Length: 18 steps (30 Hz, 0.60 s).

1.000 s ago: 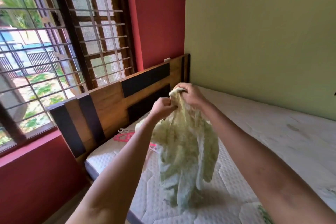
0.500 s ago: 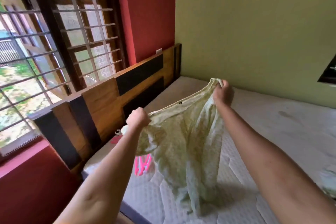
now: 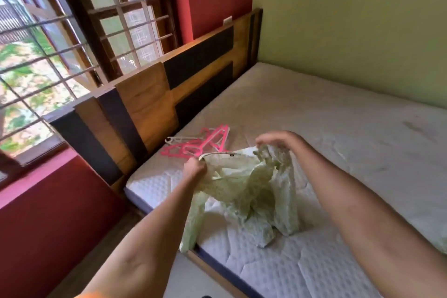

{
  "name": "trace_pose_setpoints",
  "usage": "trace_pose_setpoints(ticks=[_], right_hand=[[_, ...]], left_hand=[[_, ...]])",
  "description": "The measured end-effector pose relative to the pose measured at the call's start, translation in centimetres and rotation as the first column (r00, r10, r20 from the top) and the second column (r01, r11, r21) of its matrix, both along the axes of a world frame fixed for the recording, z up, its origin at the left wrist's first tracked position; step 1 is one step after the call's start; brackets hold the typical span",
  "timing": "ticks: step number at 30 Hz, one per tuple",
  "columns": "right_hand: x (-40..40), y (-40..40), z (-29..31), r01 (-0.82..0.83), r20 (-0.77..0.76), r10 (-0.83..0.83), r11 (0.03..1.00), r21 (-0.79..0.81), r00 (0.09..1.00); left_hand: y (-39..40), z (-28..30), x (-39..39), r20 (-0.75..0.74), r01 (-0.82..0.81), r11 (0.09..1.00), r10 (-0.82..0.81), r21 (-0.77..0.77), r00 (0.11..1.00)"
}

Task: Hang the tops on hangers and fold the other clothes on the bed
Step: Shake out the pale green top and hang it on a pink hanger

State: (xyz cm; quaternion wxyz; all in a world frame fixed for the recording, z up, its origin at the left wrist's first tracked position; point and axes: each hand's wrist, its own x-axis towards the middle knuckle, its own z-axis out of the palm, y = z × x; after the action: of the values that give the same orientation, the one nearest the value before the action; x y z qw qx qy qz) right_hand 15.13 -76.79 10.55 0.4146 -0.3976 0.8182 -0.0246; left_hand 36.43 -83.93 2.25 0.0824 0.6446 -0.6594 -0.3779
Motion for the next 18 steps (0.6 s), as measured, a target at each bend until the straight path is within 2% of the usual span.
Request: trace_pose_setpoints(ticks=[2, 4, 5, 6, 8, 10, 12, 14, 18], right_hand=[[1.9, 0.0, -1.8, -0.072, 0.157, 0.043, 0.98, 0.186, 0.987], [3.4, -0.3, -3.6, -0.155, 0.125, 0.129, 0.961, 0.228, 0.984], [4.1, -0.9, -4.8, -0.174, 0.036, 0.17, 0.961, 0.216, 0.985], [4.5, -1.4, -5.9, -0.184, -0.071, 0.198, 0.968, 0.17, 0.978], [5.3, -3.0, -8.2, -0.163, -0.221, 0.188, 0.979, 0.125, 0.957], [6.2, -4.7, -10.6, -0.163, -0.267, 0.21, 0.969, 0.188, 0.941], [7.3, -7.0, -13.3, -0.188, -0.301, 0.243, 0.961, 0.202, 0.922], [8.7, -9.0, -15.6, -0.182, -0.283, 0.217, 0.973, 0.144, 0.934], [11.5, -14.7, -21.1, -0.049, -0.139, 0.046, 0.999, -0.017, 0.989]], left_hand=[[0.3, -2.1, 1.0, 0.139, 0.213, 0.968, -0.231, 0.134, 0.963], [0.4, -3.7, 1.6, 0.233, 0.328, 0.892, -0.406, 0.31, 0.884], [-0.1, -4.5, 1.9, 0.248, 0.326, 0.87, -0.43, 0.369, 0.868], [-0.5, -5.1, 2.1, 0.229, 0.31, 0.869, -0.416, 0.386, 0.88], [-2.2, -6.2, 2.6, 0.161, 0.23, 0.923, -0.289, 0.308, 0.944], [-4.4, -7.0, 2.7, 0.106, 0.151, 0.958, -0.181, 0.244, 0.978], [-6.7, -7.7, 2.6, 0.087, 0.132, 0.966, -0.154, 0.223, 0.984], [-8.5, -8.7, 2.6, 0.079, 0.124, 0.969, -0.144, 0.216, 0.986], [-12.6, -12.4, 3.2, 0.07, 0.092, 0.963, -0.113, 0.254, 0.991]])
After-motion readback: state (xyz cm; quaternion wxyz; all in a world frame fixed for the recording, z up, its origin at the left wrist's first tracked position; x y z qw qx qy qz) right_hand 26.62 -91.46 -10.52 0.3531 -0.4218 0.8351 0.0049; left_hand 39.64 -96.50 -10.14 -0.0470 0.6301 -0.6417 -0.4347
